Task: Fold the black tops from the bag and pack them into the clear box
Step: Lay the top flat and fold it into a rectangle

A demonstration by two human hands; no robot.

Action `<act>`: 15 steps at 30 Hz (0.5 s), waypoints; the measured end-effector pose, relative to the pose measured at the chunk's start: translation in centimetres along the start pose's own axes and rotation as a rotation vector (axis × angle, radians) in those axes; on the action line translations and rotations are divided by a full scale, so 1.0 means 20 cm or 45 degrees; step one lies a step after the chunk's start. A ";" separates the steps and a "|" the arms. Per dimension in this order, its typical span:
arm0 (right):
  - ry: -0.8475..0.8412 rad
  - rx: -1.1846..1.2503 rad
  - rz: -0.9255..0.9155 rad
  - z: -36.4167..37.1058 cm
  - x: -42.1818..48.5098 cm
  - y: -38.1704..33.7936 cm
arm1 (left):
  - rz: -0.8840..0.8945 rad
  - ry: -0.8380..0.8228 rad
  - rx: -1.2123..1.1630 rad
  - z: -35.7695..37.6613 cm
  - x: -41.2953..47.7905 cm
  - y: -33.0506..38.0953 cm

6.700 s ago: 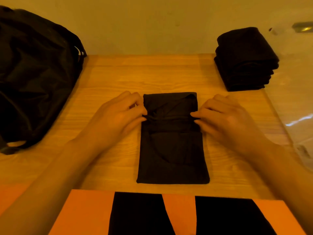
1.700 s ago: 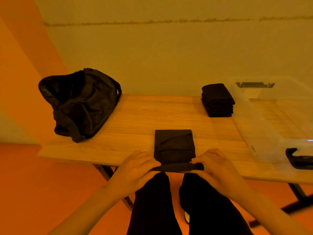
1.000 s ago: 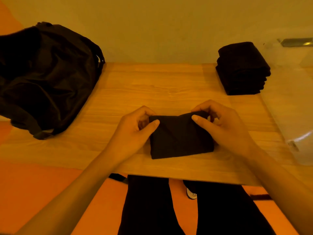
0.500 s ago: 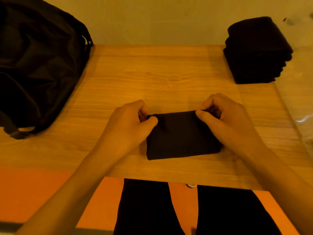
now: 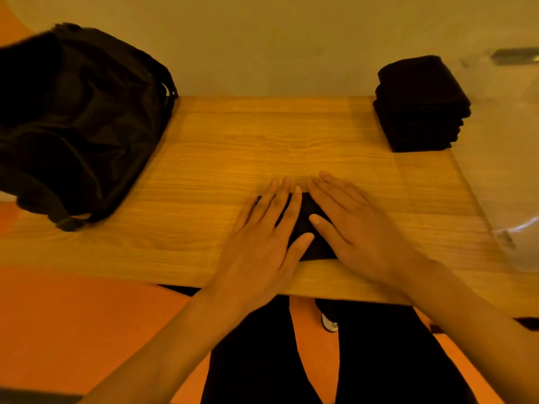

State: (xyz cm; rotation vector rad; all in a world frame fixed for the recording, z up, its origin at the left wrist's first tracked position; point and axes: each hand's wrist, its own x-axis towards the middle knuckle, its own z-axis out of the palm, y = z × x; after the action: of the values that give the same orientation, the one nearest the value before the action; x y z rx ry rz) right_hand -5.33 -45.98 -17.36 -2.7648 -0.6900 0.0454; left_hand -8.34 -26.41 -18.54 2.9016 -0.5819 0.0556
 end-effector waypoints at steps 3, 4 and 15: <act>-0.023 0.001 0.011 0.00 0.00 0.00 | 0.018 0.033 -0.034 0.00 0.00 -0.02; -0.032 0.007 0.022 0.01 0.00 0.00 | 0.013 0.051 -0.064 0.00 0.00 -0.03; -0.029 0.041 0.106 -0.01 0.00 -0.02 | -0.780 0.363 -0.900 -0.12 -0.26 0.06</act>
State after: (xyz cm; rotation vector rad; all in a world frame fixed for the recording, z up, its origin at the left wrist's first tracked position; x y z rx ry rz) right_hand -5.53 -45.63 -17.01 -2.7651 -0.5748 0.1051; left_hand -13.68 -25.07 -16.39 2.1967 0.2985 0.1416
